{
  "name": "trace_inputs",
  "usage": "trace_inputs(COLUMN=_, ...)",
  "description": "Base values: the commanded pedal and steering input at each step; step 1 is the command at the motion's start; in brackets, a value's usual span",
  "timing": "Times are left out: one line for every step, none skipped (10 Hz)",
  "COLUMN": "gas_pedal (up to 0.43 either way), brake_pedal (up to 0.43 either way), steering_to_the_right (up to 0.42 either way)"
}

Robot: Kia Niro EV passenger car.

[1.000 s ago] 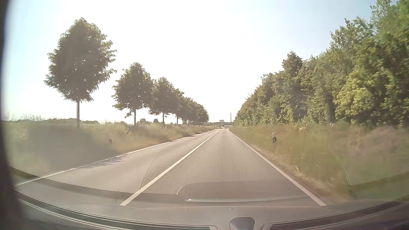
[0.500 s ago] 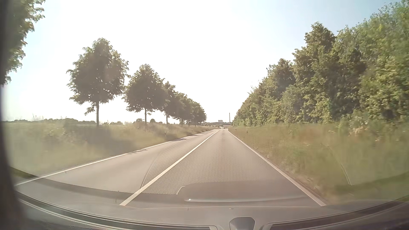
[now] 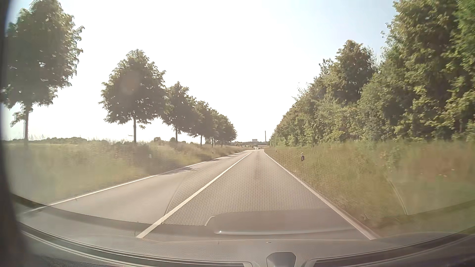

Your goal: Follow the waypoints while adhering to traffic rules and regulations

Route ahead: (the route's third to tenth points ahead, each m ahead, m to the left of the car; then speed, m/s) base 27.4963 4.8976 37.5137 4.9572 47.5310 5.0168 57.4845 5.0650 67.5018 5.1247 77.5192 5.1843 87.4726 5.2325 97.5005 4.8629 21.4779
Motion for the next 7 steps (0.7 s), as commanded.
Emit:
trace_inputs(gas_pedal=0.228, brake_pedal=0.006, steering_to_the_right=0.004)
trace_inputs(gas_pedal=0.228, brake_pedal=0.006, steering_to_the_right=0.003)
trace_inputs(gas_pedal=0.228, brake_pedal=0.006, steering_to_the_right=0.003)
trace_inputs(gas_pedal=0.228, brake_pedal=0.006, steering_to_the_right=0.002)
trace_inputs(gas_pedal=0.228, brake_pedal=0.006, steering_to_the_right=0.001)
trace_inputs(gas_pedal=0.228, brake_pedal=0.006, steering_to_the_right=0.000)
trace_inputs(gas_pedal=0.228, brake_pedal=0.006, steering_to_the_right=0.000)
